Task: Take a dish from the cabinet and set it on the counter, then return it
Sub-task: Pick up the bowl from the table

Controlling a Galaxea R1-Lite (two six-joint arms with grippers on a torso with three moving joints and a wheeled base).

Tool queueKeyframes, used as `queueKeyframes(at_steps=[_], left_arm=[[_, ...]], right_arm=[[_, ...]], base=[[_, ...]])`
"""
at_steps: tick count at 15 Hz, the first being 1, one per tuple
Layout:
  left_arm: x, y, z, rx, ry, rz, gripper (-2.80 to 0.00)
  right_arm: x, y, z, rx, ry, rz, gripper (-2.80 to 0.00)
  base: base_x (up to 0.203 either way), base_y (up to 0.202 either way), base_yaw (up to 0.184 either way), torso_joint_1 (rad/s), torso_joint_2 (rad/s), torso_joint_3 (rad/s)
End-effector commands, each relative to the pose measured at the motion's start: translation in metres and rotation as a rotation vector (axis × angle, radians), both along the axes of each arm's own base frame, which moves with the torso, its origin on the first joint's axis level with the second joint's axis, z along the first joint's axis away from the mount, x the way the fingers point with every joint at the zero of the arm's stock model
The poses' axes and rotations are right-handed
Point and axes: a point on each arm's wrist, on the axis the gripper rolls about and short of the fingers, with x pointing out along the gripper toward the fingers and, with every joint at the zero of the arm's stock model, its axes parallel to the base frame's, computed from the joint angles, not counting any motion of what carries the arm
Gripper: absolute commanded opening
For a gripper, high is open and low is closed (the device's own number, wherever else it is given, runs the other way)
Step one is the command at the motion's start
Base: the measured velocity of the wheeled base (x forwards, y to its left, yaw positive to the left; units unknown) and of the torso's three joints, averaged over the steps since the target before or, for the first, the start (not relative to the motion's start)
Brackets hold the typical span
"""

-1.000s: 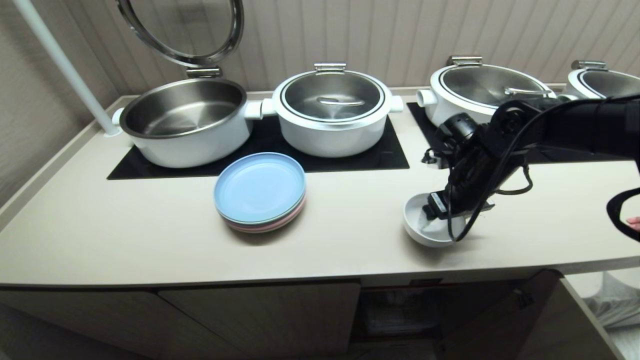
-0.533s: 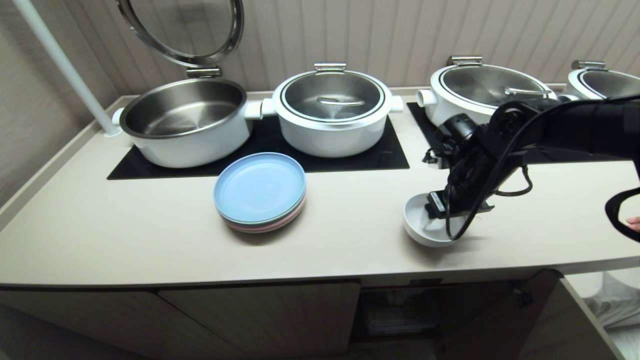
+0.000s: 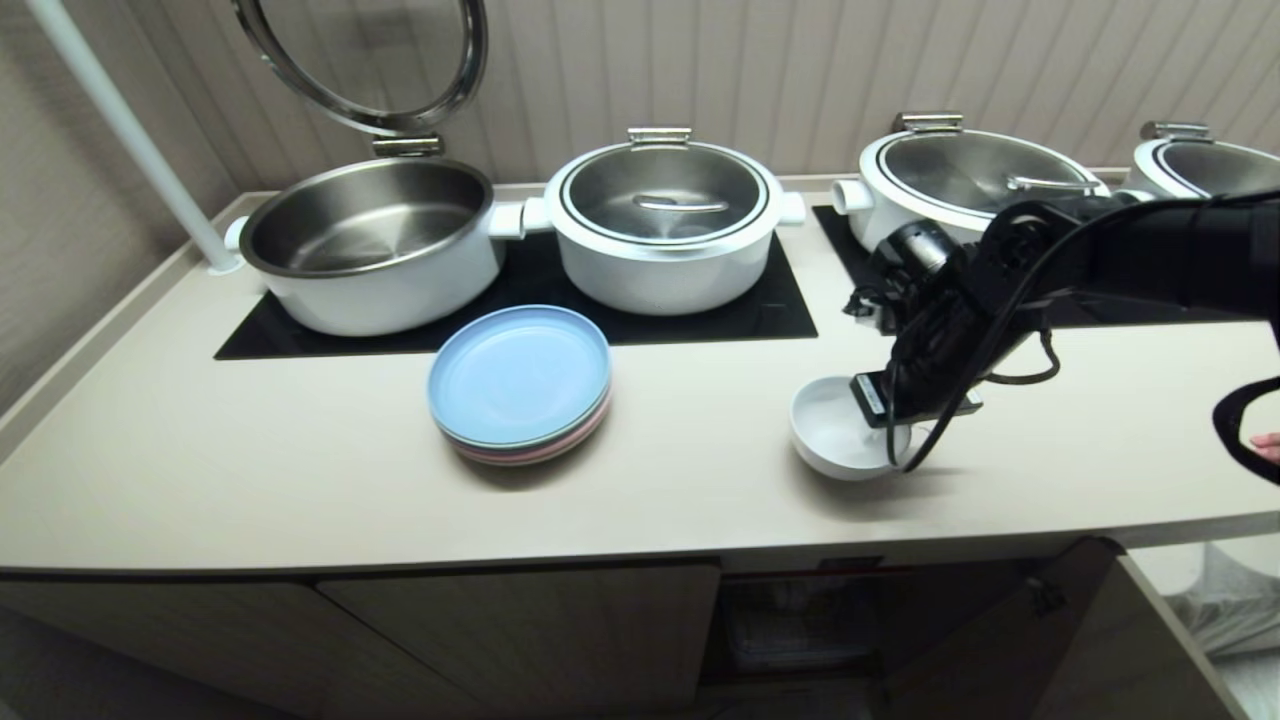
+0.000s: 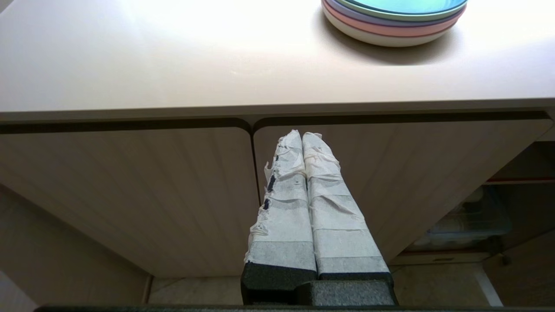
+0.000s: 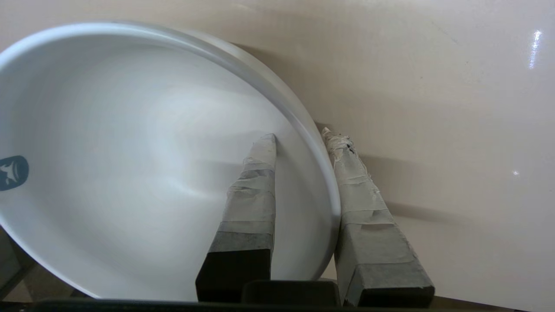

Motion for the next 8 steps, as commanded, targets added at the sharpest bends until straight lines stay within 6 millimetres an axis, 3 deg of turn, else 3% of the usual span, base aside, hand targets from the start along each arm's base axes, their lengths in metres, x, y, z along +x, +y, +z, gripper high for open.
queueKeyframes(at_steps=[1,8], left_arm=[[0.0,0.0,0.0,-0.001,0.0,0.001,-2.8],[0.0,0.0,0.0,-0.001,0.0,-0.001,-2.8]], right_arm=[[0.0001,-0.0014,-0.0017,-0.006,0.01,-0.004,-2.8],[-0.0018,-0.0013,0.0002,0.0,0.013,-0.007,-2.8]], base=[[0.0,0.0,0.0,0.0,0.0,0.0],[0.0,0.0,0.0,0.0,0.0,0.0]])
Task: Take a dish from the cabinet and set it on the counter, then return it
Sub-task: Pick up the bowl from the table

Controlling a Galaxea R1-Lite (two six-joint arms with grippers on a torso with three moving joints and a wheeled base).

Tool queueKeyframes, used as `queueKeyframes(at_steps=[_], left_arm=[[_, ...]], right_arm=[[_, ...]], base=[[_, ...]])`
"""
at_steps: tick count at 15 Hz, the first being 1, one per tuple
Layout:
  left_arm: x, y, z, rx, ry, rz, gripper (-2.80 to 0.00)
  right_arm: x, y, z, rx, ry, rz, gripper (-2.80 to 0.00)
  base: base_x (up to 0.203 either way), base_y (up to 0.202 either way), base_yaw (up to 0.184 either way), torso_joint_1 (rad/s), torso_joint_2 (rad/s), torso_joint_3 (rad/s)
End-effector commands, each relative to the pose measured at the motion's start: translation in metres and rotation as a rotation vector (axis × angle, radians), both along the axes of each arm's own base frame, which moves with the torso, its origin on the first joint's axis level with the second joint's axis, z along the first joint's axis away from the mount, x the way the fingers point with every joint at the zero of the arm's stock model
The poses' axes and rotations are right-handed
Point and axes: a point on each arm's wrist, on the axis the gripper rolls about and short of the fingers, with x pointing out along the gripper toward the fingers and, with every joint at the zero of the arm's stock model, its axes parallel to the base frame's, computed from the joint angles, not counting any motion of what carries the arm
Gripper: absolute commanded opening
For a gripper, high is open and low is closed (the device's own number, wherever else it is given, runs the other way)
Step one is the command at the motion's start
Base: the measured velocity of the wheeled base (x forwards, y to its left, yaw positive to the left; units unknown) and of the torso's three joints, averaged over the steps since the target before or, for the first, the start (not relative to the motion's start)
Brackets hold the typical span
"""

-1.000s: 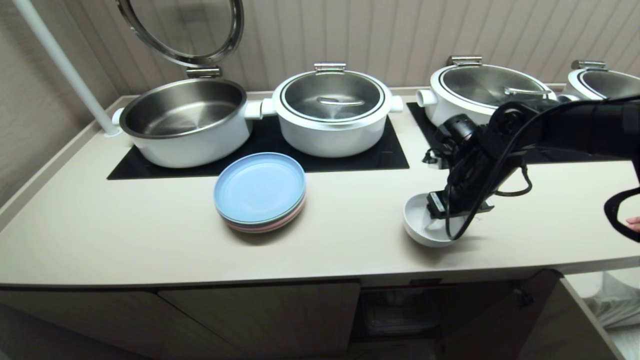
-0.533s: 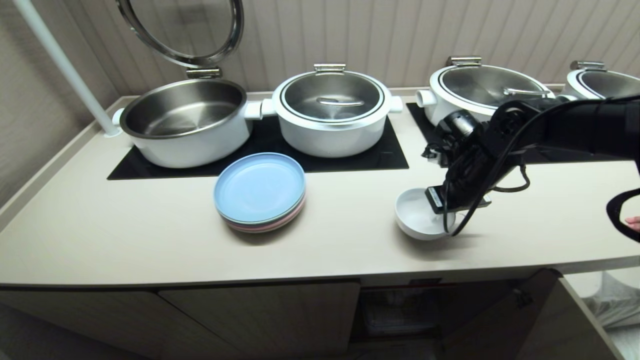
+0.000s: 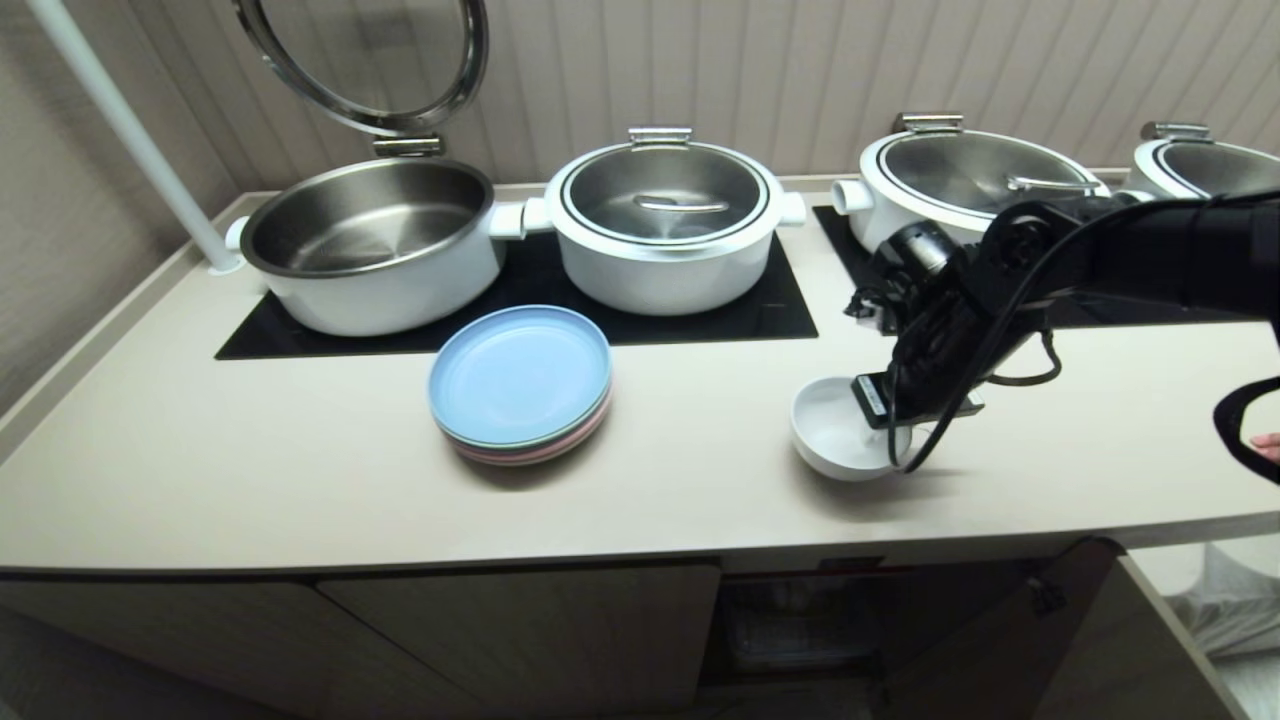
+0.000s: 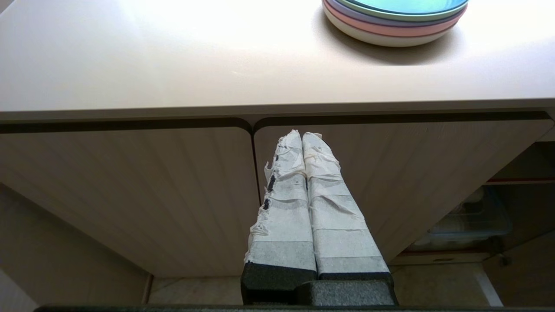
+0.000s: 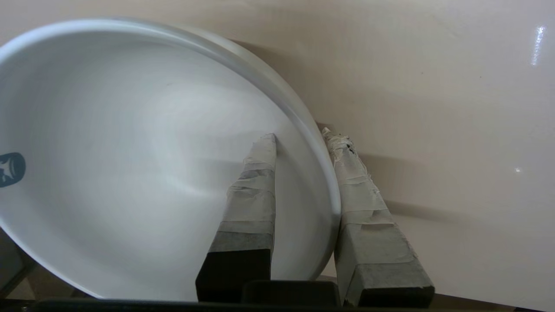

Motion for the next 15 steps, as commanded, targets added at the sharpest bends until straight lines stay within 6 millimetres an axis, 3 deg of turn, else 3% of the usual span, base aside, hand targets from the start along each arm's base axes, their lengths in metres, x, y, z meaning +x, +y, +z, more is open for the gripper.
queueKeyframes(at_steps=[1,15], left_arm=[[0.0,0.0,0.0,-0.001,0.0,0.001,-2.8],[0.0,0.0,0.0,-0.001,0.0,0.0,-2.8]], right_arm=[[-0.001,0.0,0.001,0.01,0.004,-0.02,-2.8],[-0.05,-0.014,0.043,0.085,-0.023,-0.101,-2.8]], base=[[0.0,0.0,0.0,0.0,0.0,0.0],[0.0,0.0,0.0,0.0,0.0,0.0]])
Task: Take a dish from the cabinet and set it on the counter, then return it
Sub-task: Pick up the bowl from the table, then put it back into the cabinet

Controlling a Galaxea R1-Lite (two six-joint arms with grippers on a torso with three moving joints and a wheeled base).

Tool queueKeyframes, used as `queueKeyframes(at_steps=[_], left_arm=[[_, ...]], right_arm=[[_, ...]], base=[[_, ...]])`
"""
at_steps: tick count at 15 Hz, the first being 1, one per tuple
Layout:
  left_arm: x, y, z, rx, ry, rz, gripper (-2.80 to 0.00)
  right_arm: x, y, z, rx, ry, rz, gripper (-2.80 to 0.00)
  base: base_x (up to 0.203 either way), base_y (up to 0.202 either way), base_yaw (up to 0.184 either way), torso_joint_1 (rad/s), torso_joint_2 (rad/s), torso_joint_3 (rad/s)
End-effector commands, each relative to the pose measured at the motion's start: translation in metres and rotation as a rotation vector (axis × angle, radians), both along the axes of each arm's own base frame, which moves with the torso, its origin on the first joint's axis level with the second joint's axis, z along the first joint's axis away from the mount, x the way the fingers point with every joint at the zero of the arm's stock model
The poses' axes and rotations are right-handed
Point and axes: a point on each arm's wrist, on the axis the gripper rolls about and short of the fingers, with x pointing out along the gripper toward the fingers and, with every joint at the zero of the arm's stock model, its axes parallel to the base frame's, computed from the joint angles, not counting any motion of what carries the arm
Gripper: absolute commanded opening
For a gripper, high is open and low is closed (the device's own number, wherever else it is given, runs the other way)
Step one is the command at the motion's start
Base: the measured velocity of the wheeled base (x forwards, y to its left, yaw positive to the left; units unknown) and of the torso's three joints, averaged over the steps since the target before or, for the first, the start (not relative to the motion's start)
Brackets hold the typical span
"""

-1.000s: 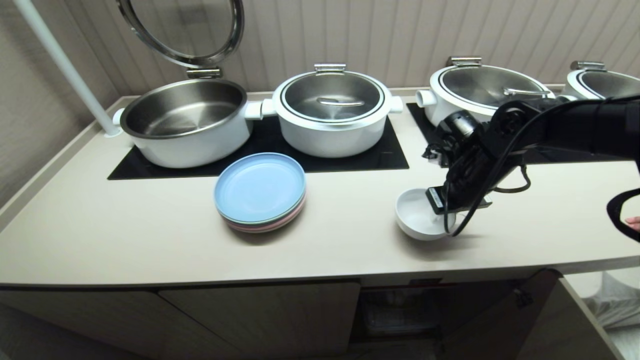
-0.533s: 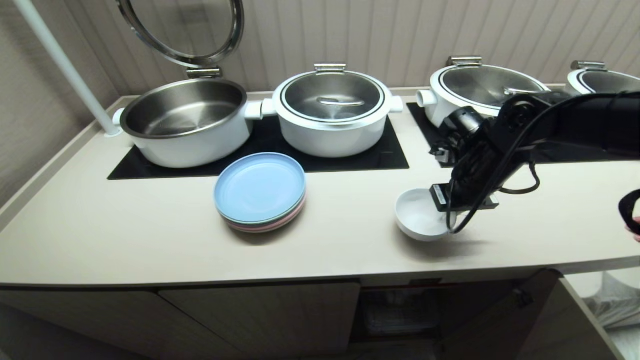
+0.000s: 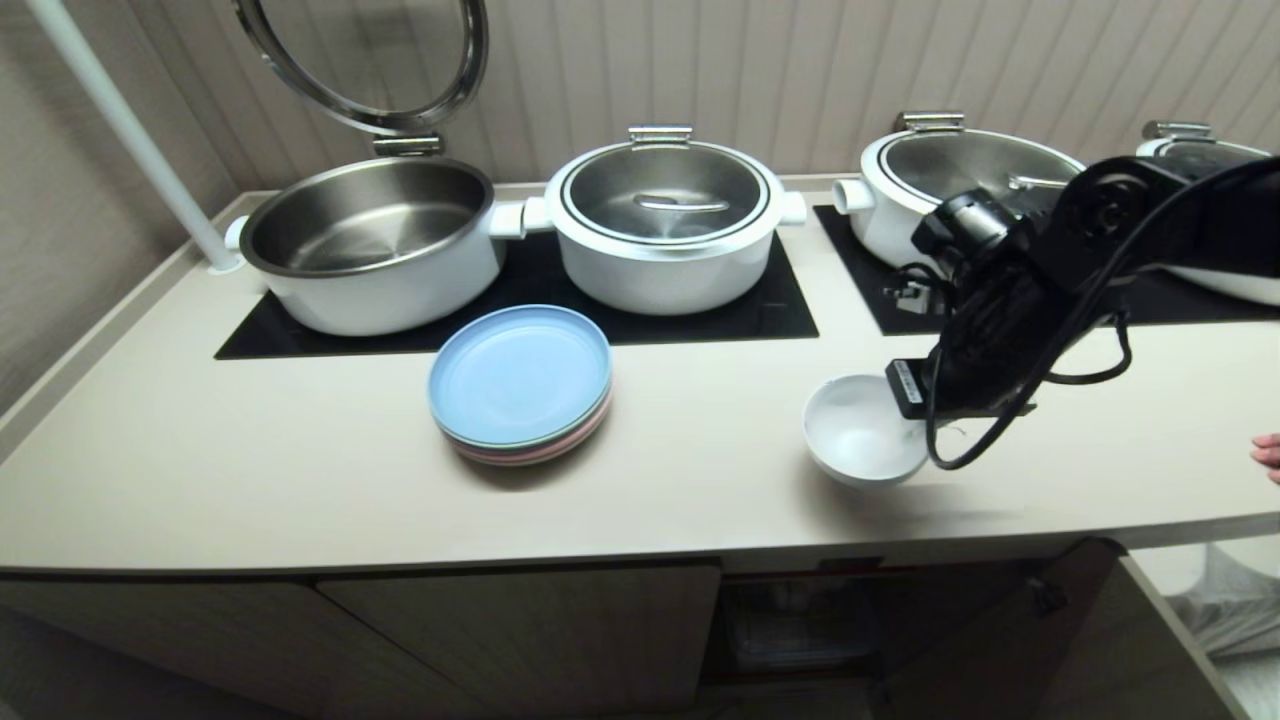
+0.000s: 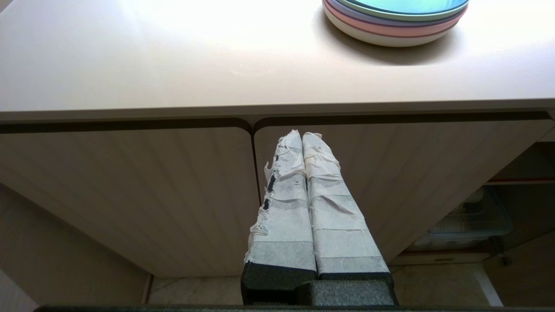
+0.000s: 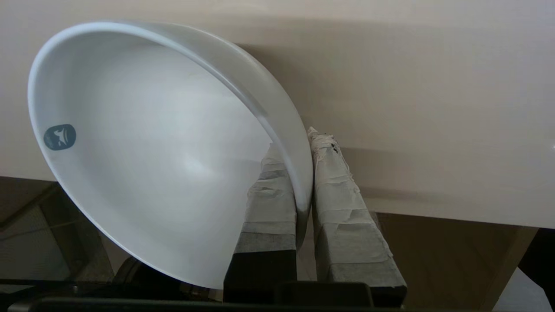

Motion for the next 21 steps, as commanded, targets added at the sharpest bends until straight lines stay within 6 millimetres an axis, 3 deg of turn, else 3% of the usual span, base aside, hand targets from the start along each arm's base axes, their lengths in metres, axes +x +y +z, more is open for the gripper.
queueKeyframes(at_steps=[1,5,11,16,21], left_arm=[[0.0,0.0,0.0,0.0,0.0,0.0,-2.8],[0.0,0.0,0.0,0.0,0.0,0.001,-2.8],[0.0,0.0,0.0,0.0,0.0,-0.001,-2.8],[0.0,0.0,0.0,0.0,0.0,-0.001,-2.8],[0.0,0.0,0.0,0.0,0.0,-0.001,-2.8]], right_arm=[[-0.012,-0.004,0.01,0.019,-0.012,-0.022,-2.8],[-0.021,-0.003,0.017,0.063,-0.018,-0.078,-2.8],[-0.05,-0.011,0.024,0.129,-0.016,-0.128,-2.8],[-0.089,-0.023,0.026,0.162,-0.086,-0.125,-2.8],[-0.148,-0.043,0.02,0.175,-0.084,-0.116,-2.8]], base=[[0.0,0.0,0.0,0.0,0.0,0.0],[0.0,0.0,0.0,0.0,0.0,0.0],[0.0,0.0,0.0,0.0,0.0,0.0],[0.0,0.0,0.0,0.0,0.0,0.0],[0.0,0.0,0.0,0.0,0.0,0.0]])
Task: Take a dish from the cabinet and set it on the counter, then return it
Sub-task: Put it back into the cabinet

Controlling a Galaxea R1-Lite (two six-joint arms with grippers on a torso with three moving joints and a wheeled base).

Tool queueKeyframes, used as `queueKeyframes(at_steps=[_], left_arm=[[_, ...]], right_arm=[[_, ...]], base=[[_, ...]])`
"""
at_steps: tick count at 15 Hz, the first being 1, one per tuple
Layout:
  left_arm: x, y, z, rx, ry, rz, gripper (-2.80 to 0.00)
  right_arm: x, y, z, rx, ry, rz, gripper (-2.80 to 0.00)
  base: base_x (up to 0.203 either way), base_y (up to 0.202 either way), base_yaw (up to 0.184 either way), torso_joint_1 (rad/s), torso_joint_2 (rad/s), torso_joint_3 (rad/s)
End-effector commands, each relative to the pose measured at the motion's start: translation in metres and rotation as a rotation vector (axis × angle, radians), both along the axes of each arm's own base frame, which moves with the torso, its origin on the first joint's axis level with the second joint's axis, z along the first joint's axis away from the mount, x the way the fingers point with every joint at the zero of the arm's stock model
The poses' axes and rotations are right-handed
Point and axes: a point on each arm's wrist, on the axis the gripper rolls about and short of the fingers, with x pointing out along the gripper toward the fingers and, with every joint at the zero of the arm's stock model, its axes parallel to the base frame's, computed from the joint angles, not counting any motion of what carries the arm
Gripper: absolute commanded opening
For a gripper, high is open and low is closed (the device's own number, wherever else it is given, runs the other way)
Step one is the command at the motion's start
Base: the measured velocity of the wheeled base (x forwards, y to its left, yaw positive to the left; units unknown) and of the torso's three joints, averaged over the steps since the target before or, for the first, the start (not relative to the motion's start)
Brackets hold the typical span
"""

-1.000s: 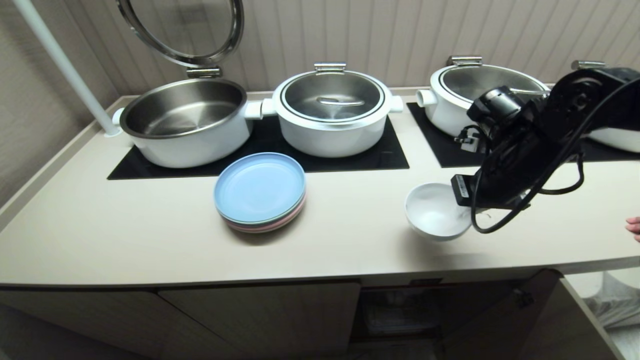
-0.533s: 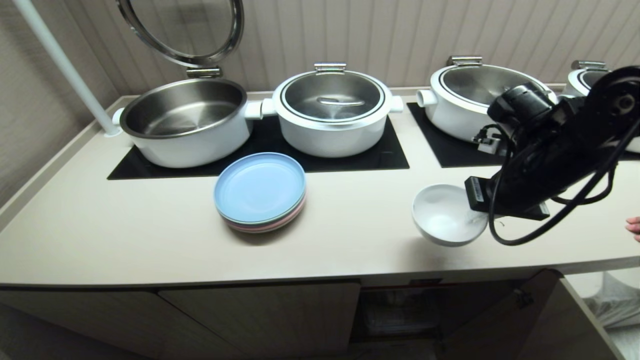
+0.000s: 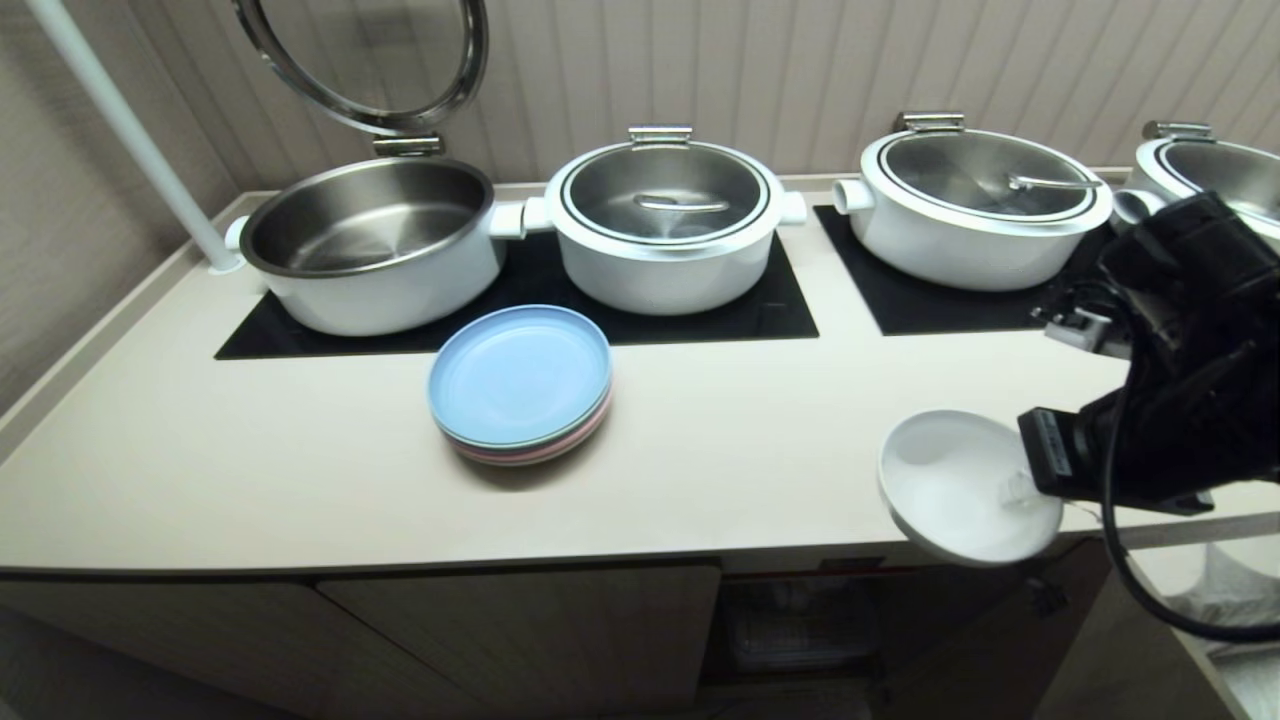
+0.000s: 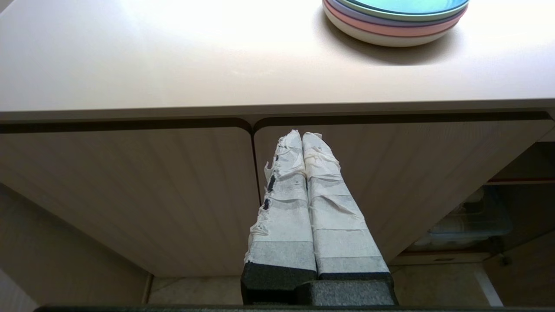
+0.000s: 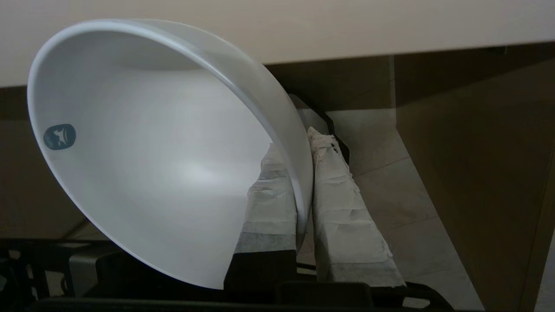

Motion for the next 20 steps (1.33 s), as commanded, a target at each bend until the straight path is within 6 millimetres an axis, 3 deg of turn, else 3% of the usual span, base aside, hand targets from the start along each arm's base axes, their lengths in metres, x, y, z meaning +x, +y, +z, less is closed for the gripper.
queueKeyframes(at_steps=[1,6,11,16,20], left_arm=[[0.0,0.0,0.0,0.0,0.0,0.001,-2.8],[0.0,0.0,0.0,0.0,0.0,-0.001,-2.8],[0.0,0.0,0.0,0.0,0.0,0.0,-2.8],[0.0,0.0,0.0,0.0,0.0,-0.001,-2.8],[0.0,0.0,0.0,0.0,0.0,0.0,-2.8]], right_arm=[[-0.039,-0.013,0.005,0.024,-0.031,0.006,-2.8],[-0.092,-0.031,-0.005,0.048,-0.035,0.031,-2.8],[-0.139,-0.048,-0.029,-0.012,-0.04,0.102,-2.8],[-0.176,-0.062,-0.041,0.019,-0.005,0.225,-2.8],[-0.193,-0.063,-0.052,0.063,0.0,0.307,-2.8]], base=[[0.0,0.0,0.0,0.0,0.0,0.0],[0.0,0.0,0.0,0.0,0.0,0.0],[0.0,0.0,0.0,0.0,0.0,0.0],[0.0,0.0,0.0,0.0,0.0,0.0],[0.0,0.0,0.0,0.0,0.0,0.0]])
